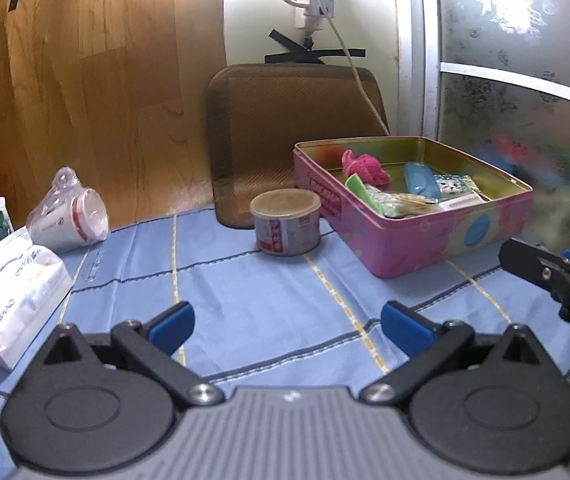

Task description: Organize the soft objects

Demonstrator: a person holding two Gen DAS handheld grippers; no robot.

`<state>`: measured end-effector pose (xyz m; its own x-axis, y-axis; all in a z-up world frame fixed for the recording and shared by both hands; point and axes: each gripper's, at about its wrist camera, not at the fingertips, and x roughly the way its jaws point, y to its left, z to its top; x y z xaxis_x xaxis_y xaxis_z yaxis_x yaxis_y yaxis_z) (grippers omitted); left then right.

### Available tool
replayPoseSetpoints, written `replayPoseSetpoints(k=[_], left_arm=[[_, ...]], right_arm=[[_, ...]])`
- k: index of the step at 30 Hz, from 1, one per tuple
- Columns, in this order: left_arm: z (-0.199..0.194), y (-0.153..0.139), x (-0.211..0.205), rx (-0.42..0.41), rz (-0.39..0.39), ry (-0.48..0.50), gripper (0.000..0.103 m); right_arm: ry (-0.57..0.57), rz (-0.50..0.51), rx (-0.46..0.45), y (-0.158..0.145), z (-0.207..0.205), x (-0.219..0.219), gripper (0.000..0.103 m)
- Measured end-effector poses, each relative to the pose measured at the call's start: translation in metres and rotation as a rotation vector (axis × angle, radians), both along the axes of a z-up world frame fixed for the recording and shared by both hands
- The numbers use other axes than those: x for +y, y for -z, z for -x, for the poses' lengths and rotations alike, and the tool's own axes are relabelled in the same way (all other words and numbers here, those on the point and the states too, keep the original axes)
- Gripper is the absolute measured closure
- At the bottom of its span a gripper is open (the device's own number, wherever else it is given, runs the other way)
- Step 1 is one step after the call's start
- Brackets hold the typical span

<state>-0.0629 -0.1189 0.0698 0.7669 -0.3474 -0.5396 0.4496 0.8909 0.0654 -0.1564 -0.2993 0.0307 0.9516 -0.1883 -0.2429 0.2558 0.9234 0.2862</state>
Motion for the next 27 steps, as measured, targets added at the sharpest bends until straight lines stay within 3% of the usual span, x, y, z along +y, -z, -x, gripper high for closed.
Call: replayPoseSetpoints(k=[27], left_arm=[[-0.016,0.012,0.0,0.05,-0.046,-0.058,0.0]], right_arm=[[-0.036,-0.035,0.048,0.009,-0.009,-0.001,0.004]])
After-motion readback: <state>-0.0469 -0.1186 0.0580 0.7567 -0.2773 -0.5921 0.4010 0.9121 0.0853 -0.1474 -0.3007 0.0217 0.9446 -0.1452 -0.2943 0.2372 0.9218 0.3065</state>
